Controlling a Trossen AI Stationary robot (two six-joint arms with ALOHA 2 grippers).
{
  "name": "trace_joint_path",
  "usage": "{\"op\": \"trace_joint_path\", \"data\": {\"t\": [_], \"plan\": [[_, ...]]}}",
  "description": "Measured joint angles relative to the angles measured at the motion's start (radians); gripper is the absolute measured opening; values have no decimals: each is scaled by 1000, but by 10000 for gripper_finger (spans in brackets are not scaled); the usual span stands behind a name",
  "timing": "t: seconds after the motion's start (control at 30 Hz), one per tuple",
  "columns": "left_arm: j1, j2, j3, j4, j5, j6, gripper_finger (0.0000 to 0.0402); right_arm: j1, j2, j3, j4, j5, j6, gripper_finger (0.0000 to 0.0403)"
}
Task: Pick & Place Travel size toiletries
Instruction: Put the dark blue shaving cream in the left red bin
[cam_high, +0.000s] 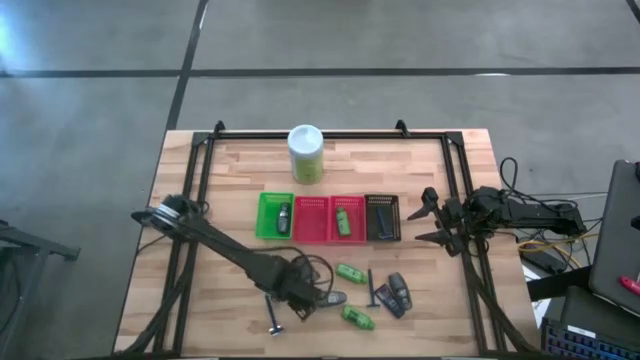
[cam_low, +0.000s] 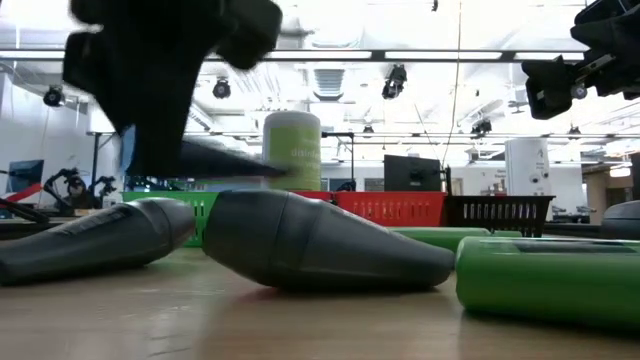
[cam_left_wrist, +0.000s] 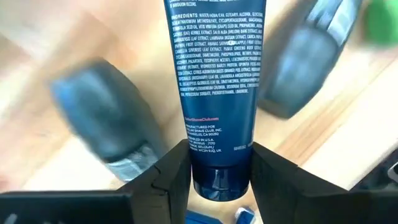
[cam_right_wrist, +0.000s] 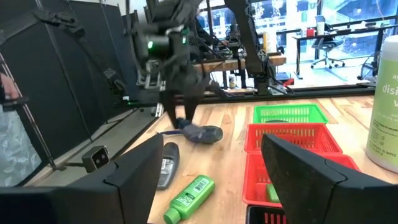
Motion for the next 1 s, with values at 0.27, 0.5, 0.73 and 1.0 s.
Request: {"op": "trace_joint_path", "data": {"t": [0.27, 0.5, 0.73, 1.0], "plan": [[83, -119, 0, -14, -145, -60, 147, 0, -1, 0, 0, 0, 0, 291], [230, -131, 0, 38, -178, -25, 147, 0, -1, 0, 0, 0, 0, 311], [369, -129, -4, 39, -185, 42, 147, 0, -1, 0, 0, 0, 0, 330], [440, -129, -101, 98, -105, 25, 147, 0, 0, 0, 0, 0, 0, 355]]}}
